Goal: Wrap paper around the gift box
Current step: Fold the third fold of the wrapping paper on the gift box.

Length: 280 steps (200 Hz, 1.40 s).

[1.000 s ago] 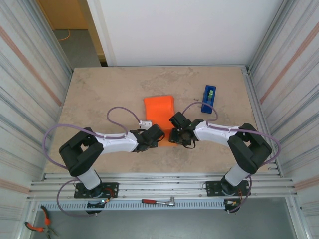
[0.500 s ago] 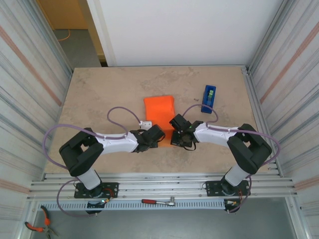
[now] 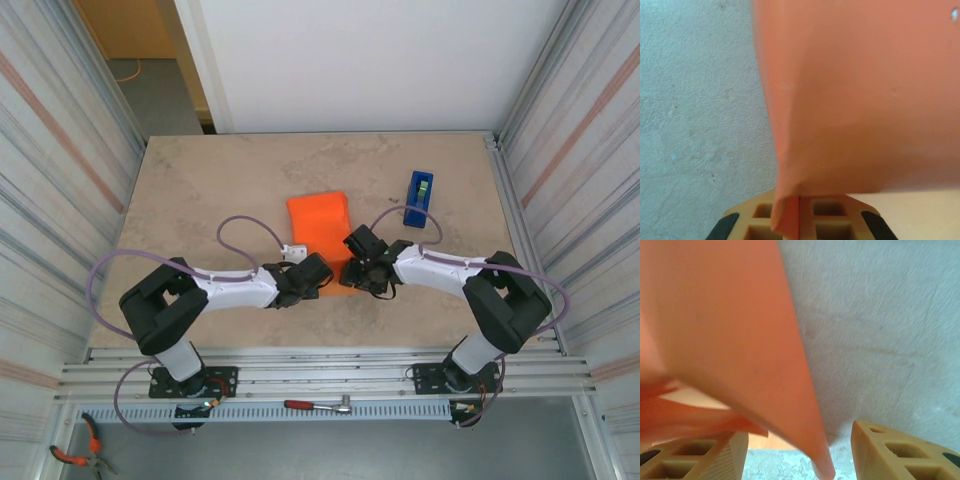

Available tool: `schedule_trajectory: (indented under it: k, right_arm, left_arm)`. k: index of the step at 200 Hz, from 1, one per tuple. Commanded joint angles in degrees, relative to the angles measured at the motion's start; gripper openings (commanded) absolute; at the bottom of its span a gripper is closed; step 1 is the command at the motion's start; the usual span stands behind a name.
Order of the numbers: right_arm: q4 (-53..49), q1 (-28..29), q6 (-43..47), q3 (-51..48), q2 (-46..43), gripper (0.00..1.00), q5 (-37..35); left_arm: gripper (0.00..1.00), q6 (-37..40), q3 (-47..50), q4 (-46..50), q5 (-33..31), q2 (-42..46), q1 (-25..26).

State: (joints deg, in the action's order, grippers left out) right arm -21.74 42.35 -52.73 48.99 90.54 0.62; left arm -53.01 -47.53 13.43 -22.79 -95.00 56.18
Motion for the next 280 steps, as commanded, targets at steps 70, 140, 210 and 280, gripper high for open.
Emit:
schedule_trajectory:
  k: [70,140,210,280]
  right_arm:
    - [1.42,-4.03,3.07,3.35,5.19,0.52,-0.64]
    - [0.31,-1.69,0.25,-2.43,-3.3,0.54,-0.51]
    - [-0.58,-8.25,-1.28,-10.71,-17.41,0.65,1.48]
    - [3.39,-15.9,2.26,-10.85,-18.13,0.64,14.35]
  left_arm:
    - [0.25,6.82,-2.09,1.82,-0.23,7.62,-0.19]
    - [0.62,31.76,-9.59,2.57,11.03,11.82,-10.92]
    - [0.76,57.36,-17.34,6.21,12.63,6.17,-11.88]
    - [0.8,66.75,-15.53,5.7,10.35,2.72,-8.24]
